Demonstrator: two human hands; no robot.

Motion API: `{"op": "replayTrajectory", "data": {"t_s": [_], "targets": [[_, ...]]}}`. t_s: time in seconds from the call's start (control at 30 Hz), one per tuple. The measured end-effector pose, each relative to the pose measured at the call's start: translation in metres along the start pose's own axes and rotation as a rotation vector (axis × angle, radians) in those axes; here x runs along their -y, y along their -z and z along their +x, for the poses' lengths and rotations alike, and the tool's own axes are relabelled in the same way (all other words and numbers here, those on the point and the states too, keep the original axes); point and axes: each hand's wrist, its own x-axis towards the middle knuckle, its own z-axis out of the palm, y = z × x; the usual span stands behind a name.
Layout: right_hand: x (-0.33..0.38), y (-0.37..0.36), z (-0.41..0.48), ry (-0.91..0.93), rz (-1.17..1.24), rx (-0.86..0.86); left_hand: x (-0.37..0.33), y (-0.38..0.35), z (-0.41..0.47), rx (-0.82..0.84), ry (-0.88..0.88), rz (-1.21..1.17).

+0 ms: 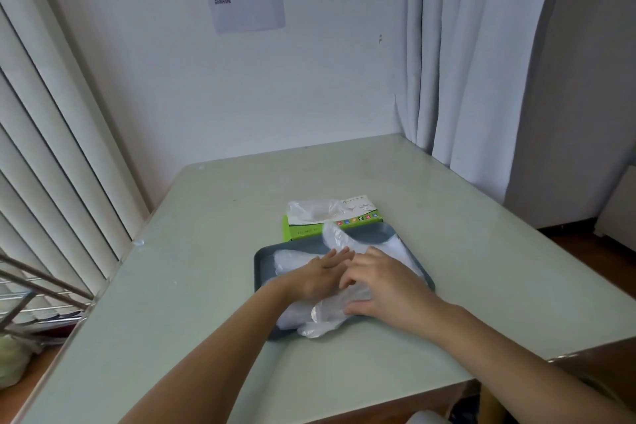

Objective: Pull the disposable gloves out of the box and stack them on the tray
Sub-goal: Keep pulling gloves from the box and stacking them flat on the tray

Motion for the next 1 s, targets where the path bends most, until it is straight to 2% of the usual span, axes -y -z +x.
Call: {"op": "replayTrajectory", "data": {"t_s": [0.13,0.33,0.4,0.5,0.6,0.77,0.93,1.0], "targets": [[0.006,-0.016,-0.001,0.05,-0.023,-0.088,0.0,0.005,0.0,-0.028,0.022,-0.259],[0.021,-0.027,-0.001,0.026,0.025,-0.174,0.007,0.003,0.005,0.02,0.008,-0.12],[0.025,-0.03,-0.001,0.026,-0.001,-0.185,0.007,0.002,0.004,0.024,0.011,-0.167],[0.027,-0.031,0.001,-0.03,0.005,-0.156,0.004,0.004,0.002,0.006,0.001,-0.292],[0.031,-0.032,0.001,-0.063,0.061,-0.147,0.003,0.004,0.002,0.003,-0.001,-0.284],[0.04,-0.041,-0.009,0.038,0.001,-0.137,0.004,0.004,0.0,0.001,-0.005,-0.302],[0.031,-0.029,-0.023,0.165,0.132,-0.015,0.003,0.004,-0.001,-0.006,-0.003,-0.258],[0.03,-0.021,-0.028,0.143,0.221,0.036,0.005,0.003,0.0,-0.007,0.014,-0.24]]}}
